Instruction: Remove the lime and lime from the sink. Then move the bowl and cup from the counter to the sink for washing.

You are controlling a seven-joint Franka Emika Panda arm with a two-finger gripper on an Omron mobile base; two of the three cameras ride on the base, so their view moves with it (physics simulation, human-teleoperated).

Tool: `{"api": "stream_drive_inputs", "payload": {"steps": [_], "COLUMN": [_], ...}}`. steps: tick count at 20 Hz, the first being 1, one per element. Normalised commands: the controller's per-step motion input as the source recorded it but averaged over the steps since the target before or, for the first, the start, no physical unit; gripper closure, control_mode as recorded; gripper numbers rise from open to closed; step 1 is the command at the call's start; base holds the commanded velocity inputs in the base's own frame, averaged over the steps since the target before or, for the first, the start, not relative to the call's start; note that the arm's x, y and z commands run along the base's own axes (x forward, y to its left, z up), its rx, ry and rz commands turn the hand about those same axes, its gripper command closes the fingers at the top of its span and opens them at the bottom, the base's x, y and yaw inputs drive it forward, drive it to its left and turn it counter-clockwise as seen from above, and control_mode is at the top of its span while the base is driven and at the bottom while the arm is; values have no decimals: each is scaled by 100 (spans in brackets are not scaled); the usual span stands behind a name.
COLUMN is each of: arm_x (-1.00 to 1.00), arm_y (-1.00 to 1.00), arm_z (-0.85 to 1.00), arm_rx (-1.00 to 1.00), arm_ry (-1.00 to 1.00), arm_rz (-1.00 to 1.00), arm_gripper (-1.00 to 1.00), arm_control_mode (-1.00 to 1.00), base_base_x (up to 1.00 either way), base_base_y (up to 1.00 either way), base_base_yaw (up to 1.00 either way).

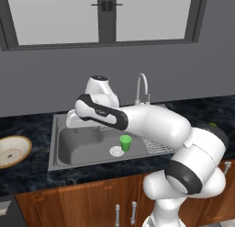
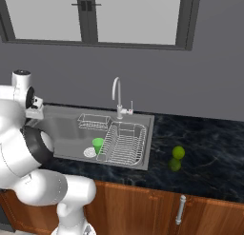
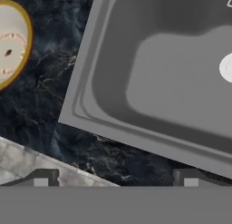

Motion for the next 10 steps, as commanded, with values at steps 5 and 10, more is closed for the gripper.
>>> {"api": "stream_drive_inputs", "payload": {"steps": [5,10], "arm_x": [1,7], "arm_y": [44,47], "arm_z": [0,0], "arm_rx": [0,0], "arm_ry": [0,4], "arm_rz": [-3,-5], "arm_gripper": [-100,-100], "arm_control_mode": [-100,-100], "base_base_x": [0,0], "base_base_y": [0,0], "base_base_yaw": [0,0]}}
